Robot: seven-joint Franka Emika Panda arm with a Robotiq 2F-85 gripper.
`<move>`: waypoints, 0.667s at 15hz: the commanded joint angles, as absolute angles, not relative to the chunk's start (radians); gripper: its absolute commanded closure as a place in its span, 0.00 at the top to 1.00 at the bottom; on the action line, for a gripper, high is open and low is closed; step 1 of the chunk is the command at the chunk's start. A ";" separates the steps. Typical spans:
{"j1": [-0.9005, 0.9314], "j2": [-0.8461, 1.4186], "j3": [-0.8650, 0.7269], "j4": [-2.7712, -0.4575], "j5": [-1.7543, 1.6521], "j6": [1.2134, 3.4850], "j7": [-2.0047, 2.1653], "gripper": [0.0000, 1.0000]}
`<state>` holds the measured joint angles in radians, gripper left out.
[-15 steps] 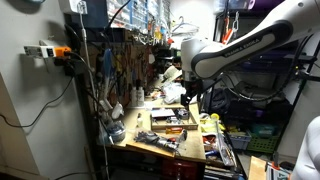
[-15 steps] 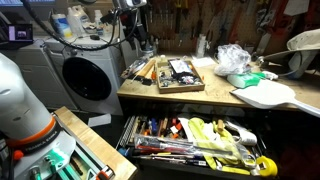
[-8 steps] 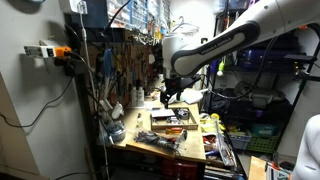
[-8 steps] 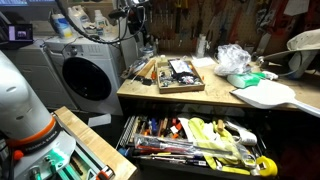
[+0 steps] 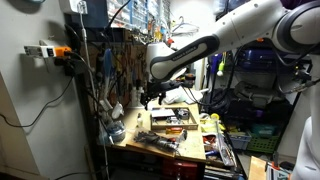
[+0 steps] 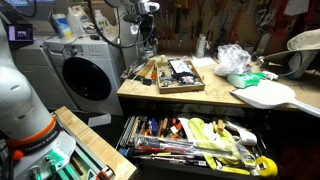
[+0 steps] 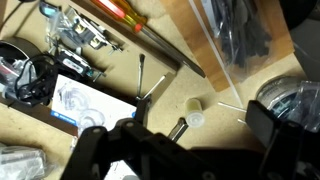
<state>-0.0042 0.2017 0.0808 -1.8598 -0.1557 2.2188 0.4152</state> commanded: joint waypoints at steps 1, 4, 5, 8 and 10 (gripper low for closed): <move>0.038 0.318 0.032 -1.771 -0.159 2.318 0.445 1.00; 0.052 0.305 0.012 -1.794 -0.151 2.339 0.415 1.00; 0.054 0.309 0.009 -1.792 -0.151 2.339 0.415 1.00; 0.057 0.302 0.008 -1.791 -0.151 2.338 0.415 1.00; 0.067 0.317 -0.009 -1.780 -0.180 2.368 0.466 1.00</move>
<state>0.0332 0.3016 0.0351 -1.7912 -0.1643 2.3389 0.4237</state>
